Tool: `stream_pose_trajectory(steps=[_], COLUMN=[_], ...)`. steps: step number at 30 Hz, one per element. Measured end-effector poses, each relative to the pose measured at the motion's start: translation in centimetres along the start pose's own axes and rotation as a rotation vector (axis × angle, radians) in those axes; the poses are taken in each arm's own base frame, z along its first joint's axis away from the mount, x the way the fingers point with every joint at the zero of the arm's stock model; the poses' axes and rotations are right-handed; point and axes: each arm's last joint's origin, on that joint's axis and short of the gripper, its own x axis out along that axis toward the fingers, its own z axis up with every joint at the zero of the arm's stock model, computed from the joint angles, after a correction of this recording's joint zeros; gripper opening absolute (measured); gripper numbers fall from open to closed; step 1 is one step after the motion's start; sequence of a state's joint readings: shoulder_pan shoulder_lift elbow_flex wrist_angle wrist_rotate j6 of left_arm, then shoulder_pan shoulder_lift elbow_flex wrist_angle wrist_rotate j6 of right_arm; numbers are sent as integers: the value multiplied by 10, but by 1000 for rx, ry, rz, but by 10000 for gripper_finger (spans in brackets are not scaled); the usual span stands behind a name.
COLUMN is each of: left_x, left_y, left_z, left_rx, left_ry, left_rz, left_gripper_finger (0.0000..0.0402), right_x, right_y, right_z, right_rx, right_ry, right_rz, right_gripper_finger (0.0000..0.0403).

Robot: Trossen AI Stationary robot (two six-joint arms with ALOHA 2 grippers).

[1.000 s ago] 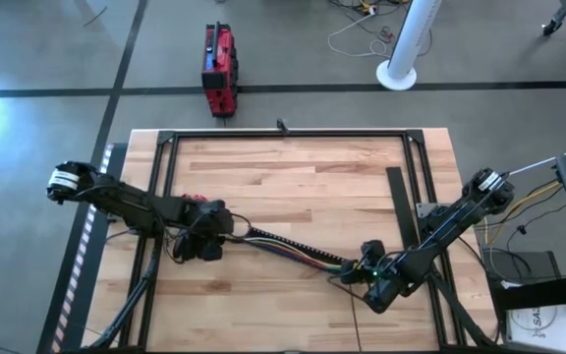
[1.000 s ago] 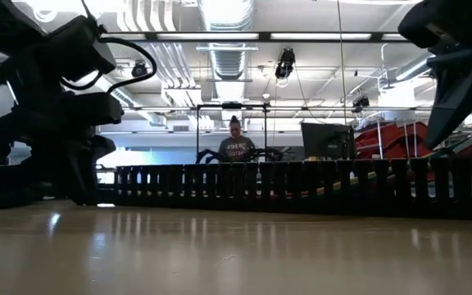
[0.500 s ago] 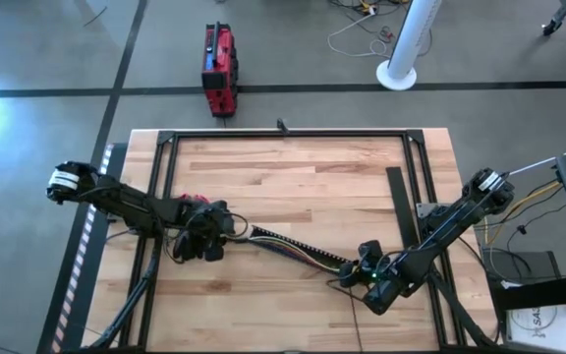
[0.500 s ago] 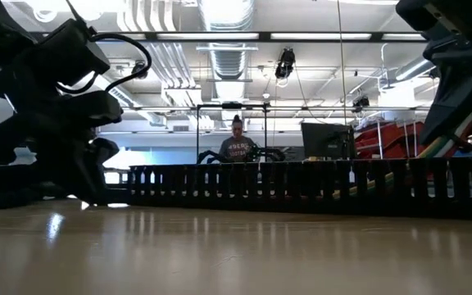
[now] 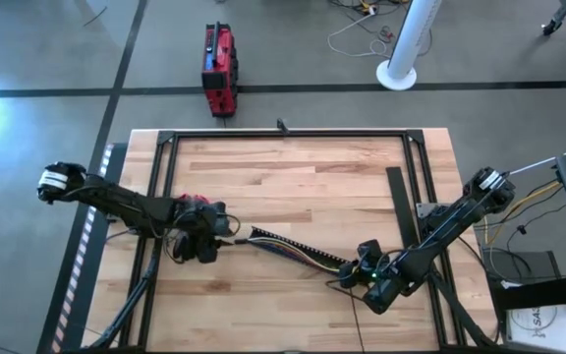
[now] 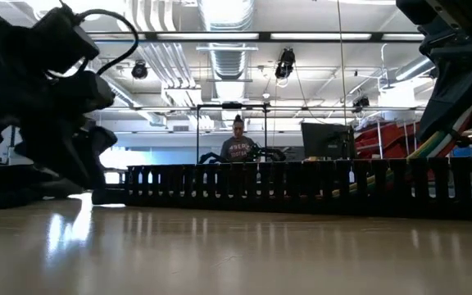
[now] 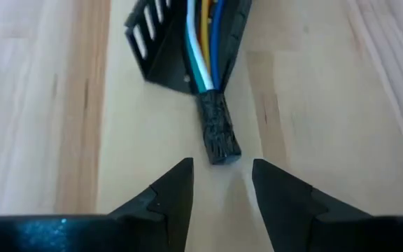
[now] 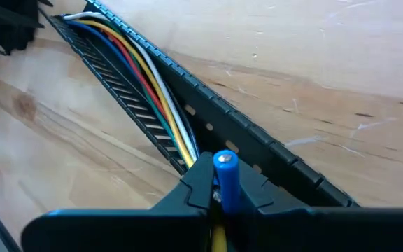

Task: Ziptie cables
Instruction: Put the zip-tied cable wires into the black cable duct

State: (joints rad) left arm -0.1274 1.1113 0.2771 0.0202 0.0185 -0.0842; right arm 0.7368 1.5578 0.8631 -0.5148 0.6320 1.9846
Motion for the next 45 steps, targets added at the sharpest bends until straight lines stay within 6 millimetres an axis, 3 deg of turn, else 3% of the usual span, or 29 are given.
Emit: stream_pose_trajectory(steps=[13, 21, 26, 33, 45], left_x=[28, 39, 34, 30, 40], left_y=[2, 3, 3, 7, 6], left_z=[-14, -11, -6, 2, 12], left_rx=[22, 26, 71, 135, 156], left_ry=[-107, -104, -132, -137, -121], left_rz=[1, 49, 60, 221, 216], left_gripper_finger=[109, 19, 21, 21, 71], right_x=[-4, -19, -30, -42, -50], right_y=[2, 9, 12, 15, 10], right_z=[3, 12, 20, 29, 25], right_rx=[-45, -108, -174, -277, -390], right_ry=[-13, -28, -42, -42, 66], right_rz=[26, 101, 142, 181, 172], right_gripper_finger=[4, 4, 4, 3, 3])
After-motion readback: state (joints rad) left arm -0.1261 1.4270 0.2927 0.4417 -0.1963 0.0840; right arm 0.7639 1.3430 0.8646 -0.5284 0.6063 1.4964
